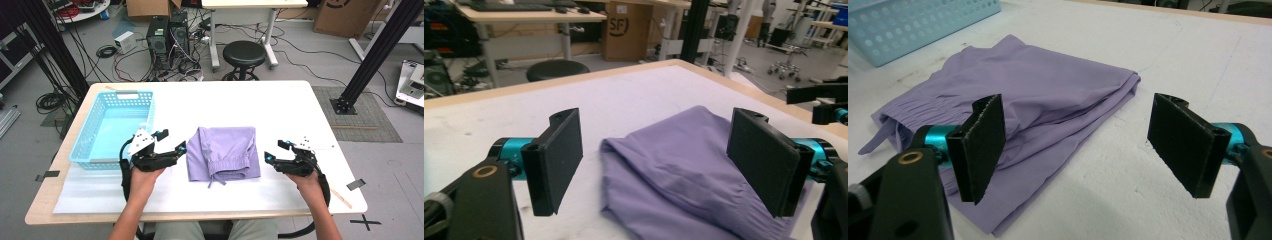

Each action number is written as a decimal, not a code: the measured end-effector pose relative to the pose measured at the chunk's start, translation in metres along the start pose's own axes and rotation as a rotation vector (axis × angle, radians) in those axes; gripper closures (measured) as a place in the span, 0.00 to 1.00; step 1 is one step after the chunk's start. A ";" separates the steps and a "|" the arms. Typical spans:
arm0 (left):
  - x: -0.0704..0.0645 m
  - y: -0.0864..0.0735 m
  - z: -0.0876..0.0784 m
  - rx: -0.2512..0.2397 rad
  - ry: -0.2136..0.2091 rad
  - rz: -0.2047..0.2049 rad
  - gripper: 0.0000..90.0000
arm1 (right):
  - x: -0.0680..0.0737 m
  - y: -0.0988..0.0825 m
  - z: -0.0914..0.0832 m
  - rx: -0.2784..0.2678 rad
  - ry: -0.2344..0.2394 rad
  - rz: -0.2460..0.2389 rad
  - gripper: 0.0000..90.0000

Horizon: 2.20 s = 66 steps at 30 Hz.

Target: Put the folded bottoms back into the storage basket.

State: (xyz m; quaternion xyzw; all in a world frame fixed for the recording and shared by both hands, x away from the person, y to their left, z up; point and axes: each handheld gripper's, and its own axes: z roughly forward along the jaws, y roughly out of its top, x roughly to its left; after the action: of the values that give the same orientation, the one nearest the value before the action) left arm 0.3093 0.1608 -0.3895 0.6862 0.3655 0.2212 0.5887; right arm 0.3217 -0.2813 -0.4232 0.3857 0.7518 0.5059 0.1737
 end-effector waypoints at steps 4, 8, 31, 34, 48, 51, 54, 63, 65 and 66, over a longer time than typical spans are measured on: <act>-0.014 -0.006 0.019 0.062 -0.040 0.014 0.25 | -0.001 -0.001 -0.003 -0.010 -0.006 -0.005 0.26; -0.019 -0.011 0.034 0.117 -0.022 0.018 0.25 | 0.000 -0.002 -0.007 -0.012 -0.004 0.000 0.26; -0.001 -0.047 0.080 0.451 0.132 -0.087 0.27 | -0.003 -0.004 -0.009 -0.020 -0.008 0.009 0.26; -0.002 -0.047 0.080 0.445 0.104 -0.101 0.29 | -0.002 -0.003 -0.010 -0.023 -0.011 0.009 0.26; -0.007 -0.046 0.091 0.410 0.060 -0.162 0.33 | -0.002 -0.003 -0.009 -0.020 -0.010 0.002 0.26; -0.012 -0.045 0.094 0.417 0.066 -0.128 0.44 | -0.001 -0.003 -0.009 -0.020 -0.013 -0.001 0.26; -0.016 -0.045 0.097 0.422 0.092 -0.110 0.52 | -0.001 -0.003 -0.009 -0.019 -0.012 0.000 0.26; -0.030 -0.045 0.102 0.432 0.170 -0.029 0.83 | -0.001 -0.003 -0.009 -0.014 -0.011 0.005 0.26; -0.030 -0.044 0.101 0.417 0.152 -0.041 0.93 | -0.001 -0.004 -0.009 -0.016 -0.012 0.001 0.26; -0.030 -0.044 0.101 0.402 0.139 -0.060 0.94 | -0.001 -0.004 -0.010 -0.016 -0.012 0.001 0.26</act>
State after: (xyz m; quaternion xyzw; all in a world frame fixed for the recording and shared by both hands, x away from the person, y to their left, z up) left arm 0.3536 0.0743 -0.4495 0.7615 0.4625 0.1732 0.4198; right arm 0.3147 -0.2887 -0.4225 0.3878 0.7464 0.5097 0.1808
